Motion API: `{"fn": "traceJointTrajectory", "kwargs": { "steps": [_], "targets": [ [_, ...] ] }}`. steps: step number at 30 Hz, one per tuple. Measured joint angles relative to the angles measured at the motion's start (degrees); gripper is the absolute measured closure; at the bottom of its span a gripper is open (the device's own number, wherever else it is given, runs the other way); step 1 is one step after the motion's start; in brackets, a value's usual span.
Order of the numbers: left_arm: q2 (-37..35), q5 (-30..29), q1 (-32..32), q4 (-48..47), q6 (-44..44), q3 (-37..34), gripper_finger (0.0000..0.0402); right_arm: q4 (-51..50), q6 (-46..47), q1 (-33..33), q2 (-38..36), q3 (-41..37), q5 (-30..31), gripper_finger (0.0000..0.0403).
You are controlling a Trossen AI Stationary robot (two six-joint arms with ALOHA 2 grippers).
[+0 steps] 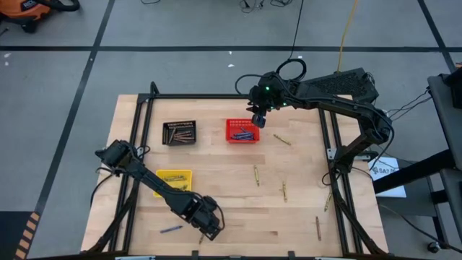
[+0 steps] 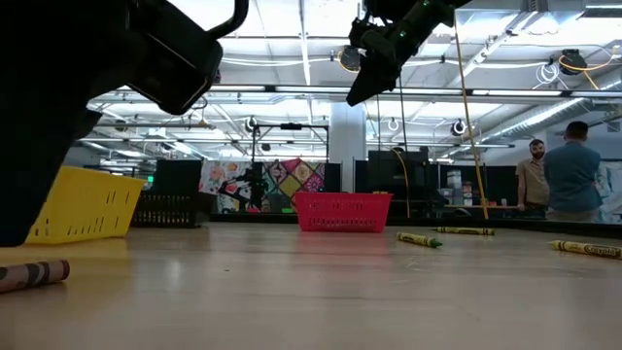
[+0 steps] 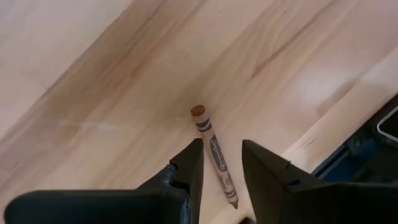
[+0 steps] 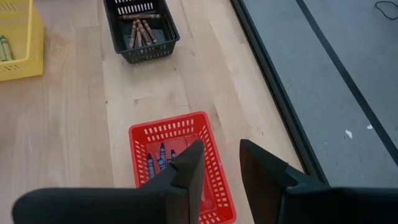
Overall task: Sort crayons
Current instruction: Put the brown crayon into the black bin
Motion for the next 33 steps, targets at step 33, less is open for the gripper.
{"fn": "traceJointTrajectory", "kwargs": {
  "steps": [33],
  "targets": [
    [4.15,-2.67,-1.97,-5.31,-6.48,0.28,0.0377,-0.15,0.42,0.00,0.02,0.02,0.02,0.0312]
  ]
}}
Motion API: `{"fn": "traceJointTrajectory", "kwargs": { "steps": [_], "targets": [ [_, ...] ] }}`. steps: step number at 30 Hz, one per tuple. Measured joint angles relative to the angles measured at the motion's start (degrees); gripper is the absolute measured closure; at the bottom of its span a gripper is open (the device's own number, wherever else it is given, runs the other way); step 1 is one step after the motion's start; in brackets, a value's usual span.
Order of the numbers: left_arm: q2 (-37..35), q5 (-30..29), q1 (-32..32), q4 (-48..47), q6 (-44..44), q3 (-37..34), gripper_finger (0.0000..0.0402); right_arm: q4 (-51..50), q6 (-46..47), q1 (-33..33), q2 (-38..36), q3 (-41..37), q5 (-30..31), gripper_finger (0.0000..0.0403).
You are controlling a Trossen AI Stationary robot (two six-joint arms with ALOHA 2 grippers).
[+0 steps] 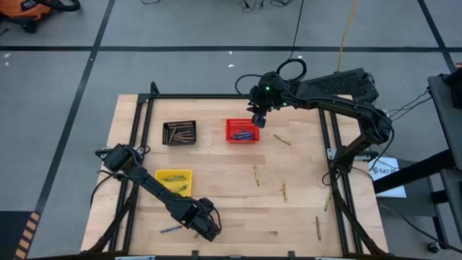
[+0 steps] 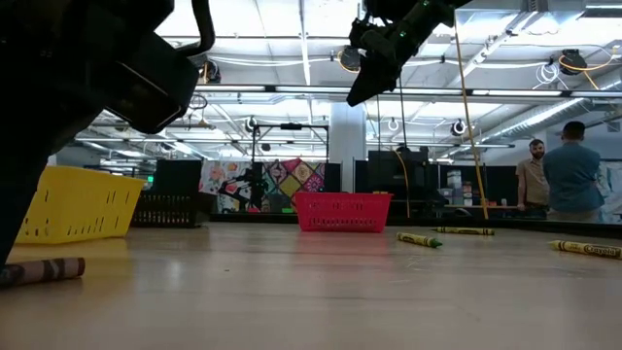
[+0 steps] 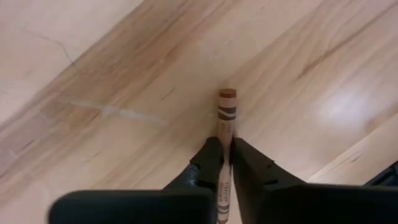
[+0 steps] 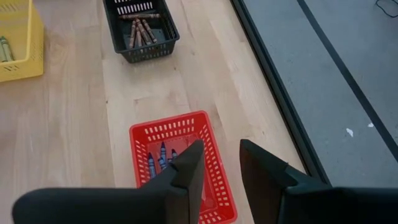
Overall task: Sort crayons
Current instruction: Put the brown crayon into the black bin
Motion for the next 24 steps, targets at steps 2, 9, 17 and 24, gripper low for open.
{"fn": "traceJointTrajectory", "kwargs": {
  "steps": [2,9,17,24],
  "targets": [
    [0.02,-0.10,0.10,-0.18,0.73,-0.02,0.0392,0.00,0.00,0.00,0.00,0.00,0.00,0.0312],
    [0.07,-0.49,0.70,-0.06,4.37,-0.17,0.0397,0.00,0.00,0.00,0.00,0.00,0.00,0.0312],
    [0.08,-1.77,0.79,2.58,8.98,0.41,0.0400,-1.33,-0.09,0.00,0.00,0.00,-0.01,0.0312],
    [-3.53,-10.61,1.99,0.02,12.47,1.38,0.0399,-4.90,-2.15,0.00,0.00,0.00,-0.18,0.0312]
  ]
}}
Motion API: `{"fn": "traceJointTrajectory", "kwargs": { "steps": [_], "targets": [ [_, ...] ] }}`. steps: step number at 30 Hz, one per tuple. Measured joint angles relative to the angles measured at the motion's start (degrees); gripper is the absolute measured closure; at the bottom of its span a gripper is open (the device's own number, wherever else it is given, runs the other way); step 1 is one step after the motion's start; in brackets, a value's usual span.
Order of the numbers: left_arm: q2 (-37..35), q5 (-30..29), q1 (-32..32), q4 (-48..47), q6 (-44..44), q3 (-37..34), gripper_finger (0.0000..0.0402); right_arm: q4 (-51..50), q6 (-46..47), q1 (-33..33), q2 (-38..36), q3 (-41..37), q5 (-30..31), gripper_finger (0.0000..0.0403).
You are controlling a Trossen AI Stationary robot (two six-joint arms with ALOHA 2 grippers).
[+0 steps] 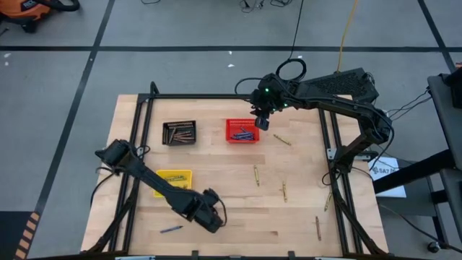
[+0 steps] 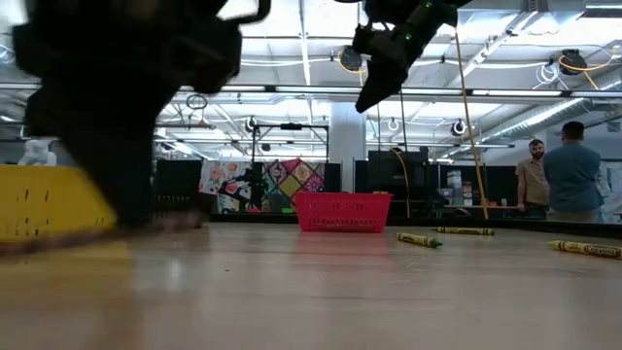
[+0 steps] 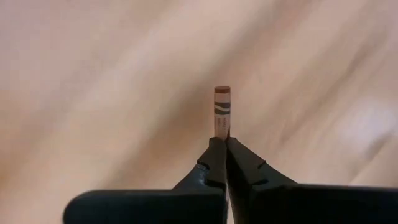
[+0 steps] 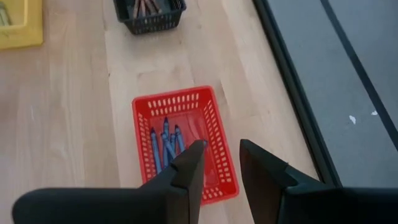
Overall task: Sort crayons
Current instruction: Put the brown crayon into the black bin
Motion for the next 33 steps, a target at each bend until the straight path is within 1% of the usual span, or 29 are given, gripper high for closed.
{"fn": "traceJointTrajectory", "kwargs": {
  "steps": [1,4,9,12,17,20,25,30,33],
  "targets": [
    [-1.02,-0.85,0.28,-1.47,-0.02,0.10,0.0398,-0.37,-0.28,0.00,0.00,0.00,-0.01,0.0312],
    [-3.73,-1.04,0.50,-7.16,0.00,0.11,0.0398,-1.14,-0.95,0.00,0.00,0.00,0.03,0.0312],
    [-8.22,-2.35,1.34,-13.49,1.01,0.15,0.0399,-1.44,-1.23,0.00,0.00,0.02,0.08,0.0312],
    [-10.32,-2.83,1.94,-16.04,1.50,0.21,0.0400,-1.74,-1.30,0.00,0.00,0.02,0.09,0.0312],
    [-14.12,-4.21,4.46,-20.31,5.06,0.31,0.0401,-2.82,-1.32,0.00,0.00,0.02,0.10,0.0312],
    [-16.50,-5.24,6.37,-21.84,8.47,0.30,0.0401,-3.67,-1.50,0.00,0.00,0.03,0.12,0.0312],
    [-19.07,-6.00,10.50,-27.35,14.42,0.32,0.0401,-3.99,-1.45,0.00,0.00,0.03,0.12,0.0312],
    [-20.87,-7.24,15.43,-33.75,21.09,0.32,0.0401,-4.71,-0.28,-0.01,0.00,0.03,0.11,0.0312],
    [-22.07,-7.92,18.75,-35.21,25.78,0.32,0.0401,-5.53,0.84,0.00,0.00,0.02,0.09,0.0312]
  ]
}}
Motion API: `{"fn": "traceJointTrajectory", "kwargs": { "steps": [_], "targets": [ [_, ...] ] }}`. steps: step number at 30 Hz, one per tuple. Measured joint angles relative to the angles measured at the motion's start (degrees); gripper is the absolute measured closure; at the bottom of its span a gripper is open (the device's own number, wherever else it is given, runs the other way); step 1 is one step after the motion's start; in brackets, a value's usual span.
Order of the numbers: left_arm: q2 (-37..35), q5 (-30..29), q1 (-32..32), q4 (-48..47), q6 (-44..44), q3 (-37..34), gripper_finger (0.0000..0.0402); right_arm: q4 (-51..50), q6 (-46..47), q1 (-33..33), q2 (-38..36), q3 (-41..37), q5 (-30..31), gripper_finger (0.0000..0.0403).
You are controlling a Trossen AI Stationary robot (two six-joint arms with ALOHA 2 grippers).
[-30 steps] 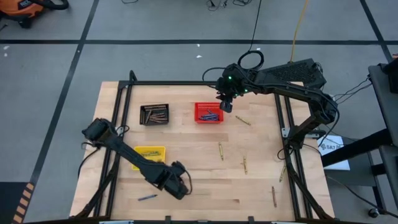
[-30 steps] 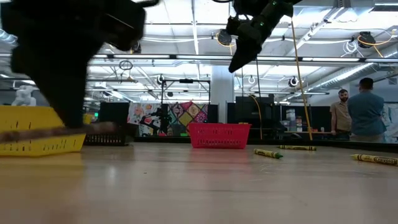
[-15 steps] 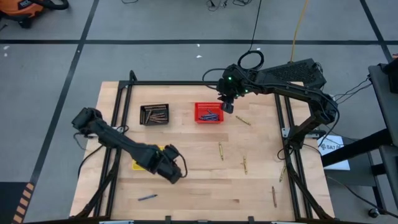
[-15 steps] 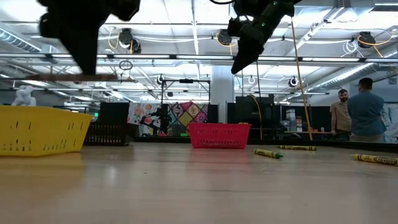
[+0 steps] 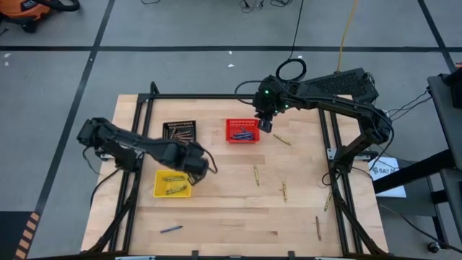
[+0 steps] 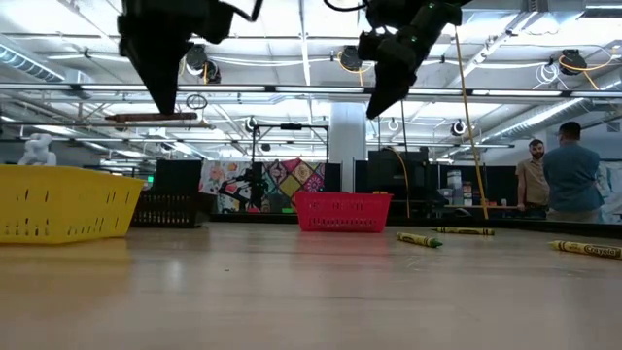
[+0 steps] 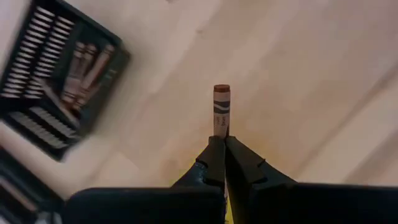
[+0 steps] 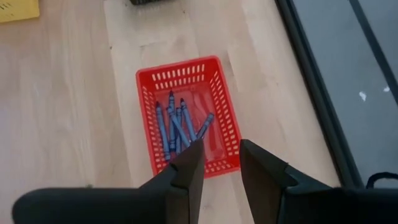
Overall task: Sort crayons
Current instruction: Put the brown crayon into the black bin
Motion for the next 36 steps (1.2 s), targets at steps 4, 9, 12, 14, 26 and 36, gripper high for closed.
{"fn": "traceJointTrajectory", "kwargs": {
  "steps": [4,9,12,14,26,36],
  "targets": [
    [-0.98,-0.11,4.60,-0.87,6.66,0.00,0.0401,-3.37,0.94,0.18,0.00,0.00,-0.09,0.0312],
    [-1.28,-0.18,11.16,-1.29,16.25,0.02,0.0402,-10.54,1.41,0.28,0.00,0.02,-0.14,0.0312],
    [-1.34,-0.15,15.28,-1.47,21.10,0.02,0.0401,-13.35,1.54,0.28,0.00,0.02,-0.30,0.0312],
    [-1.31,-0.15,17.99,-1.53,24.15,0.02,0.0401,-14.99,1.83,0.28,0.00,0.02,-1.52,0.0312],
    [-1.34,0.69,33.47,-0.89,38.65,-5.68,0.0401,-21.04,5.60,0.31,0.00,0.02,-2.11,0.0312],
    [-1.29,8.22,41.21,11.14,49.78,-13.68,0.0401,-20.70,7.80,0.31,-0.02,0.01,-2.11,0.0312]
  ]
}}
